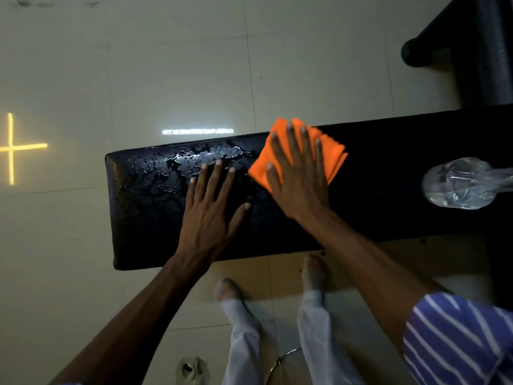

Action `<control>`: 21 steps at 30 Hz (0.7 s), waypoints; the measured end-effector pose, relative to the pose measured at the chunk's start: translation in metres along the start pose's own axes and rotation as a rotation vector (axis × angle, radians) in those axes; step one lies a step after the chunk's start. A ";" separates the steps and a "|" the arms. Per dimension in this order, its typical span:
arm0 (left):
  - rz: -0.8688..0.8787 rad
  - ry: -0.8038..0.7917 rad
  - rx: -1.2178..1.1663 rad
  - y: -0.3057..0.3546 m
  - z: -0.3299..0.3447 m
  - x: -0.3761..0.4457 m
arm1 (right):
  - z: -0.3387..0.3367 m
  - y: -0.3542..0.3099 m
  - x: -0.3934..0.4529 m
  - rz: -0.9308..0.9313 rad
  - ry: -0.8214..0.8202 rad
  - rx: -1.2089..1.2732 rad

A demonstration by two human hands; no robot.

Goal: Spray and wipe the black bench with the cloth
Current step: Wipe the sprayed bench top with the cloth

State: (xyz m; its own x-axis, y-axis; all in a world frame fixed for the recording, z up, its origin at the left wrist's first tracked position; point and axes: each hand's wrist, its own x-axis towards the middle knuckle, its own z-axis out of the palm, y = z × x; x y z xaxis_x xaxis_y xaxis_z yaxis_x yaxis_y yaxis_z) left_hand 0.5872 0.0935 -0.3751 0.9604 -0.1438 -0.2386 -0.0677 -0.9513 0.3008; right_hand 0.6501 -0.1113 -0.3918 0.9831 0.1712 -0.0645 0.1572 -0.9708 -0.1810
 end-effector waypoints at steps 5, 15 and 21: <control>-0.037 0.029 0.002 -0.013 -0.011 -0.003 | -0.013 0.041 -0.007 -0.245 -0.128 -0.046; -0.036 0.050 -0.031 -0.049 -0.013 -0.017 | 0.003 -0.037 0.012 -0.061 -0.060 -0.030; -0.034 0.033 0.017 -0.069 -0.021 -0.023 | -0.005 -0.014 0.035 -0.064 -0.117 -0.053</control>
State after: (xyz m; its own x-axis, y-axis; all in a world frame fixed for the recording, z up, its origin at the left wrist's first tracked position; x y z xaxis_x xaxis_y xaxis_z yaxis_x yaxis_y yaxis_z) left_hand 0.5757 0.1682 -0.3705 0.9706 -0.1023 -0.2180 -0.0388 -0.9599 0.2777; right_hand 0.6829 -0.0923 -0.3864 0.9539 0.2481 -0.1689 0.2266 -0.9644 -0.1366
